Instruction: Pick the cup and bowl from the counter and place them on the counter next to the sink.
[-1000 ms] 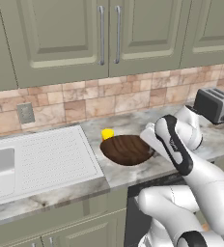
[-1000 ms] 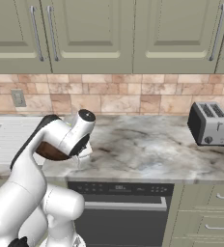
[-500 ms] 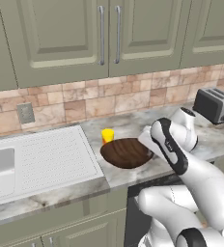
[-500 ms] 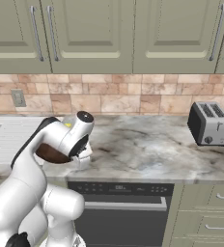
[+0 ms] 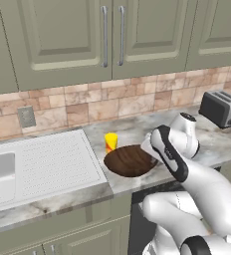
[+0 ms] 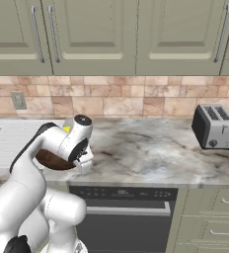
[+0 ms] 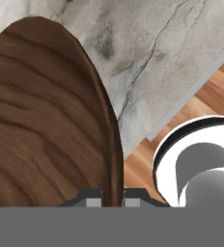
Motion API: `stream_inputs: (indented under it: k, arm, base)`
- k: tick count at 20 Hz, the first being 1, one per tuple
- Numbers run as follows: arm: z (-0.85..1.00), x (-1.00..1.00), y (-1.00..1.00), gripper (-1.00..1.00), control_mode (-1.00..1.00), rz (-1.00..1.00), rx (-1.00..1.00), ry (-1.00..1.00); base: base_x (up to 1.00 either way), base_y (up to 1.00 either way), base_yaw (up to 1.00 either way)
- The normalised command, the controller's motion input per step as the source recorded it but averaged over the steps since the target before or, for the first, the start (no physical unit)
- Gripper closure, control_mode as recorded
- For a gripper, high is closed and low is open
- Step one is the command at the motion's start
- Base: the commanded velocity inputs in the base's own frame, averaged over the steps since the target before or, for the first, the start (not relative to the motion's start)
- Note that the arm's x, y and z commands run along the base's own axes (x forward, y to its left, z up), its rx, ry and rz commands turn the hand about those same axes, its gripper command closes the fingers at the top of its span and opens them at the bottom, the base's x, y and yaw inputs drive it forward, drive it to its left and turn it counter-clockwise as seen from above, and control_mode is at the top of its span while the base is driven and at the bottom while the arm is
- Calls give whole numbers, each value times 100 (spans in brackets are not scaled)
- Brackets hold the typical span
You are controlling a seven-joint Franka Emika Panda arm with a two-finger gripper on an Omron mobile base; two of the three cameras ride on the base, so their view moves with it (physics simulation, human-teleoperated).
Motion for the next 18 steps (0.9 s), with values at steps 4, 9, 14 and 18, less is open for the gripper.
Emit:
stream_inputs:
  k: [4, 9, 14, 18]
  arm:
    - [0, 25, 0, 100, -100, 0, -5, 0]
    - [-3, 28, 7, 100, -100, 0, -6, 1]
    - [-16, 5, 13, 100, -100, 0, -6, 4]
    - [-17, 2, 14, 100, -100, 0, -5, 4]
  base:
    - [0, 0, 0]
    - [0, 0, 0]
    - [0, 0, 0]
    - [0, 0, 0]
